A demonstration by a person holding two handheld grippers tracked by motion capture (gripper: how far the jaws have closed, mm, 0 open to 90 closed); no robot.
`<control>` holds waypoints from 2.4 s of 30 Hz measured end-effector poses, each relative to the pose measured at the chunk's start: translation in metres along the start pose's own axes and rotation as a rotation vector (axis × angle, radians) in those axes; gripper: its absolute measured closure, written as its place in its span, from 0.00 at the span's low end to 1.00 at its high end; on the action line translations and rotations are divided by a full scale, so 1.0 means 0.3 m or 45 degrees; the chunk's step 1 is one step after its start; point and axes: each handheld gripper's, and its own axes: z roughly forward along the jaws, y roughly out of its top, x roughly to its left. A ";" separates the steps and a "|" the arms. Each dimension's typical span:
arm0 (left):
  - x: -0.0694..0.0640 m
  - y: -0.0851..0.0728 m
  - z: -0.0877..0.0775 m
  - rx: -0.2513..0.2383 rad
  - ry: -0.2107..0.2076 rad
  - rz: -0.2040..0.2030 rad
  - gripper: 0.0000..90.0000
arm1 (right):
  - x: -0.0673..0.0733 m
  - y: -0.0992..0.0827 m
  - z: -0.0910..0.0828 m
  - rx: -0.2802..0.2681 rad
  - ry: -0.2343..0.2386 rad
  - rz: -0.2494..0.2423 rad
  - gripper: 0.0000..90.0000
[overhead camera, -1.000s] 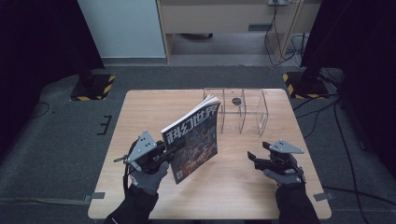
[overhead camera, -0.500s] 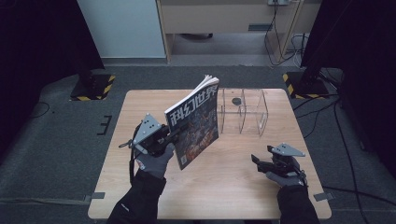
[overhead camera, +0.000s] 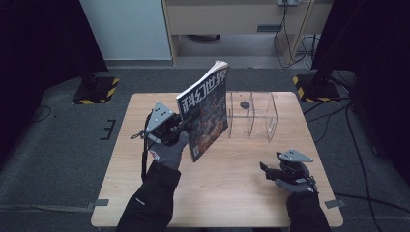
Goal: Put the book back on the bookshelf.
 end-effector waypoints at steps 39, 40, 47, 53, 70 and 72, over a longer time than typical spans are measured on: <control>0.077 0.024 0.259 -0.089 0.208 -0.089 0.92 | 0.001 -0.008 0.013 0.035 0.007 -0.022 0.20; 0.078 0.021 0.266 -0.088 0.211 -0.088 0.92 | 0.002 -0.008 0.014 0.036 0.007 -0.021 0.20; 0.092 -0.009 0.328 -0.099 0.215 -0.111 0.92 | 0.001 -0.009 0.014 0.037 0.011 -0.021 0.20; 0.116 -0.035 0.372 -0.105 0.252 -0.138 0.91 | 0.000 -0.010 0.013 0.035 0.012 -0.021 0.20; 0.121 -0.151 0.450 -0.083 0.244 -0.148 0.91 | 0.001 -0.013 0.013 0.043 0.012 -0.035 0.21; 0.117 -0.161 0.454 -0.072 0.240 -0.134 0.91 | 0.000 -0.014 0.015 0.046 0.014 -0.035 0.21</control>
